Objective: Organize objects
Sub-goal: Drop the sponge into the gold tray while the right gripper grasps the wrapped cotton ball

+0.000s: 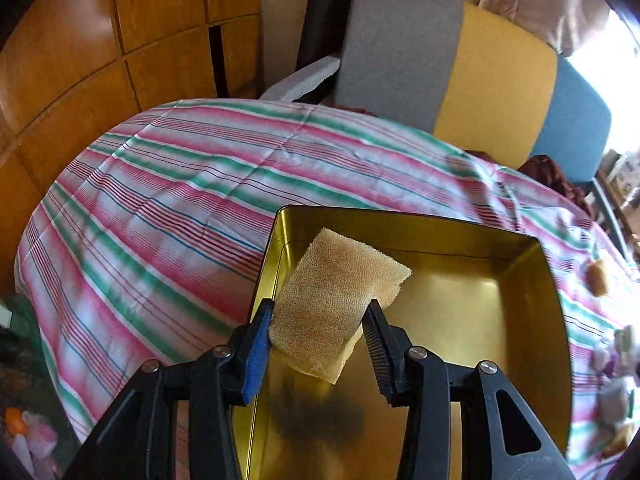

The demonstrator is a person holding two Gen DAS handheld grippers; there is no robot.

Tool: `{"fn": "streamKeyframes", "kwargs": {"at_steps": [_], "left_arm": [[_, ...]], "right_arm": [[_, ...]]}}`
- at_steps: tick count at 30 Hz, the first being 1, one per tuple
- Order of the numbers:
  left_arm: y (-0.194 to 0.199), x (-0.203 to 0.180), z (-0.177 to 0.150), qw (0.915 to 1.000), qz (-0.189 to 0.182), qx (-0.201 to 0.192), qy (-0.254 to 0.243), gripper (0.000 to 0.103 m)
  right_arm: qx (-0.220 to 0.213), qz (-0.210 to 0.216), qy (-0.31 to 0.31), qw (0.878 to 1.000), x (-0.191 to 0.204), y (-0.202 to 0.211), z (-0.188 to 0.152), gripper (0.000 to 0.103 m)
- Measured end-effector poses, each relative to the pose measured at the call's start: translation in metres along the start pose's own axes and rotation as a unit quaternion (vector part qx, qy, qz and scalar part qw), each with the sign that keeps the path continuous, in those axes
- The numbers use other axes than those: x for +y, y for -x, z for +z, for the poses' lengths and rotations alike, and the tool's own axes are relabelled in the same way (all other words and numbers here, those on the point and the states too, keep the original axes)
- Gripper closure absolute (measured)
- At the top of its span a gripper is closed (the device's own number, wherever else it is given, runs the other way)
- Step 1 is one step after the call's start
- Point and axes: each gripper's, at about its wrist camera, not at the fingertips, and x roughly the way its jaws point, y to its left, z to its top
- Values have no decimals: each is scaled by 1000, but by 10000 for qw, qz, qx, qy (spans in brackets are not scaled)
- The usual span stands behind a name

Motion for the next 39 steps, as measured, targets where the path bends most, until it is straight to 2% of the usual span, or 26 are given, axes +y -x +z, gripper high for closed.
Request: {"fn": "streamKeyframes", "kwargs": {"at_steps": [13,16,18,22,28,30,39], "left_arm": [[-46,-18,23,9980,621,99,34,54],[-43,-22,23,9972,744,-13,-38,44],[-34,-24,21,9974,697,-156,-123,38],[-8,-22,18,9961,697,-459,-284,38],[46,-6,-11,9948,503,-819,-336,36],[62,1,-27,9948,396,-869,-353,33],[95,20,-85,9956,166,-855,-346,33]], "right_arm": [[-12,22,15,10000,-1,0,2,71],[-25,25,-1,10000,-2,0,2,71],[-25,30,-12,10000,-2,0,2,72],[-40,2,-4,10000,-2,0,2,71],[-192,-67,-8,9998,-2,6,2,72],[-227,-71,-1,9997,0,9,2,71],[-266,-141,164,9994,23,23,-2,72]]}}
